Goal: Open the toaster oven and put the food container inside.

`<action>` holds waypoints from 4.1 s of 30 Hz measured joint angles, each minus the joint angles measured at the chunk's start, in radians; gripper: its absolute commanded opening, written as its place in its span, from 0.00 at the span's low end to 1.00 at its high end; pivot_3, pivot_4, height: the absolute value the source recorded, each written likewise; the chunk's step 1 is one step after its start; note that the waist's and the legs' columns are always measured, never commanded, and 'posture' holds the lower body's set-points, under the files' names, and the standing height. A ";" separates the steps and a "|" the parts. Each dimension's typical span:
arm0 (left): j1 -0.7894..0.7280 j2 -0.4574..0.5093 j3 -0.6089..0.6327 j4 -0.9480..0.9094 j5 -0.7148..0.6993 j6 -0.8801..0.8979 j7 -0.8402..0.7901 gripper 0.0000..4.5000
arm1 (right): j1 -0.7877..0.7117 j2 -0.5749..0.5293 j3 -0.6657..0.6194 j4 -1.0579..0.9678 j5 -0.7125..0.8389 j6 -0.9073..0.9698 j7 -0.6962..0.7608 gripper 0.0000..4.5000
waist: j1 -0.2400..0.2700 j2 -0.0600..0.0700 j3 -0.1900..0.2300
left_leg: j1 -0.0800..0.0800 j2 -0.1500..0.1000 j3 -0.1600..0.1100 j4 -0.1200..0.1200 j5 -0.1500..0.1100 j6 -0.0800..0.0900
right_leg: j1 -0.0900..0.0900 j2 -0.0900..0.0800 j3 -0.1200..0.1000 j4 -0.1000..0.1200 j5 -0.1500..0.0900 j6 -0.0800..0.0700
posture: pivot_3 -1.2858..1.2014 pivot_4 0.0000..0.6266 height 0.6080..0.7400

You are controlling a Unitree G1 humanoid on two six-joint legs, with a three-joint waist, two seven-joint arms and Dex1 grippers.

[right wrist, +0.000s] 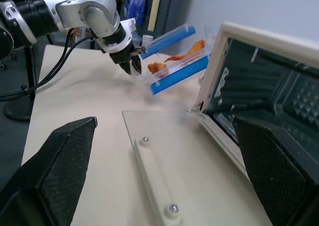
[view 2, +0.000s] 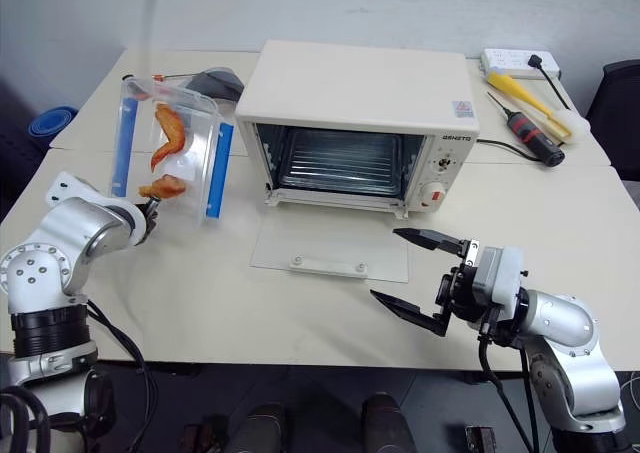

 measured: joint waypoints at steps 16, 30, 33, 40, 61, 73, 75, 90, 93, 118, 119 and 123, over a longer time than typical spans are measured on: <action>-0.122 0.461 0.022 0.330 0.143 0.427 -0.457 0.08 | -0.023 -0.022 -0.009 -0.020 0.019 0.078 -0.041 1.00 | 0.008 -0.001 0.000 | -0.002 -0.005 -0.002 -0.001 0.000 -0.001 | -0.001 0.000 -0.002 0.001 0.000 0.000 | 0.52 0.24 1.00; -0.464 0.674 -0.491 0.379 0.387 0.918 -1.372 0.08 | -0.004 -0.064 -0.069 -0.007 0.018 0.106 -0.045 1.00 | -0.029 0.000 0.001 | -0.001 -0.004 -0.002 -0.007 0.000 -0.002 | -0.004 0.002 0.000 0.005 0.000 0.000 | 0.52 0.24 1.00; -0.492 0.617 -0.565 0.358 0.352 0.920 -1.385 0.08 | 0.024 -0.065 -0.080 -0.013 0.018 0.116 -0.055 1.00 | -0.023 0.000 0.001 | -0.002 -0.005 -0.002 -0.005 0.000 -0.001 | -0.004 0.001 0.001 0.005 0.000 0.000 | 0.52 0.24 1.00; -0.583 0.358 -0.573 0.371 0.281 0.924 -1.222 0.08 | 0.073 -0.065 -0.110 -0.072 0.019 0.132 -0.097 1.00 | 0.002 -0.001 0.001 | -0.003 -0.006 -0.003 0.000 0.000 -0.001 | -0.004 0.000 0.001 0.004 0.000 0.000 | 0.52 0.24 1.00; -0.685 -0.112 -0.308 0.448 0.674 0.927 -1.035 0.51 | 0.238 -0.035 -0.180 -0.277 0.030 0.187 -0.289 1.00 | 0.028 -0.001 0.001 | -0.003 -0.008 -0.003 0.001 0.000 -0.001 | -0.004 -0.001 0.002 0.005 0.001 0.002 | 0.52 0.24 1.00; -0.635 0.020 -0.138 0.409 0.607 0.922 -1.361 0.52 | 0.264 -0.055 -0.149 -0.302 0.078 0.247 -0.277 0.88 | -0.003 -0.001 0.001 | -0.002 -0.008 -0.004 -0.002 0.000 -0.001 | -0.006 0.000 0.002 0.008 0.001 0.002 | 0.52 0.24 1.00; -0.583 0.092 -0.168 0.368 0.617 0.904 -1.485 0.43 | 0.286 -0.078 -0.138 -0.301 0.096 0.275 -0.249 0.74 | -0.007 -0.001 0.001 | 0.000 -0.008 -0.004 -0.004 0.000 -0.001 | -0.006 0.001 0.002 0.008 0.001 0.001 | 0.52 0.24 1.00; 0.028 0.470 -0.519 0.102 1.091 -0.172 -2.622 0.00 | 0.278 -0.139 0.175 -0.270 -0.103 0.357 -0.186 0.00 | 0.002 -0.001 0.001 | -0.001 -0.006 -0.005 -0.001 0.000 0.000 | -0.003 0.001 0.002 0.001 0.001 0.001 | 0.52 0.24 1.00; 0.068 0.428 -0.512 0.028 1.086 -0.169 -2.639 0.00 | 0.171 -0.075 0.253 -0.223 -0.142 0.393 -0.243 0.00 | 0.000 -0.001 0.001 | -0.001 -0.006 -0.006 -0.001 -0.001 0.001 | -0.003 0.001 0.002 0.001 0.001 0.001 | 0.52 0.24 1.00; -0.155 -0.288 -0.426 0.323 1.374 -0.422 -1.889 0.00 | -0.534 0.145 0.273 0.469 -0.406 0.194 -0.438 0.00 | -0.005 -0.001 0.001 | -0.003 -0.007 -0.005 0.002 0.000 0.000 | -0.007 0.000 0.001 0.007 0.001 0.002 | 0.52 0.24 1.00; -0.176 -0.307 -0.418 0.357 1.385 -0.438 -1.858 0.00 | -0.551 0.151 0.273 0.501 -0.413 0.177 -0.436 0.00 | -0.007 -0.001 0.002 | -0.003 -0.007 -0.005 0.002 0.000 0.000 | -0.008 0.000 0.001 0.007 0.001 0.002 | 0.52 0.24 1.00; -0.193 -0.325 -0.397 0.364 1.382 -0.477 -1.865 0.00 | -0.590 0.156 0.267 0.551 -0.406 0.161 -0.412 0.00 | -0.013 -0.001 0.001 | -0.003 -0.007 -0.003 0.002 0.000 0.000 | -0.011 0.000 0.000 0.009 0.001 0.002 | 0.52 0.24 1.00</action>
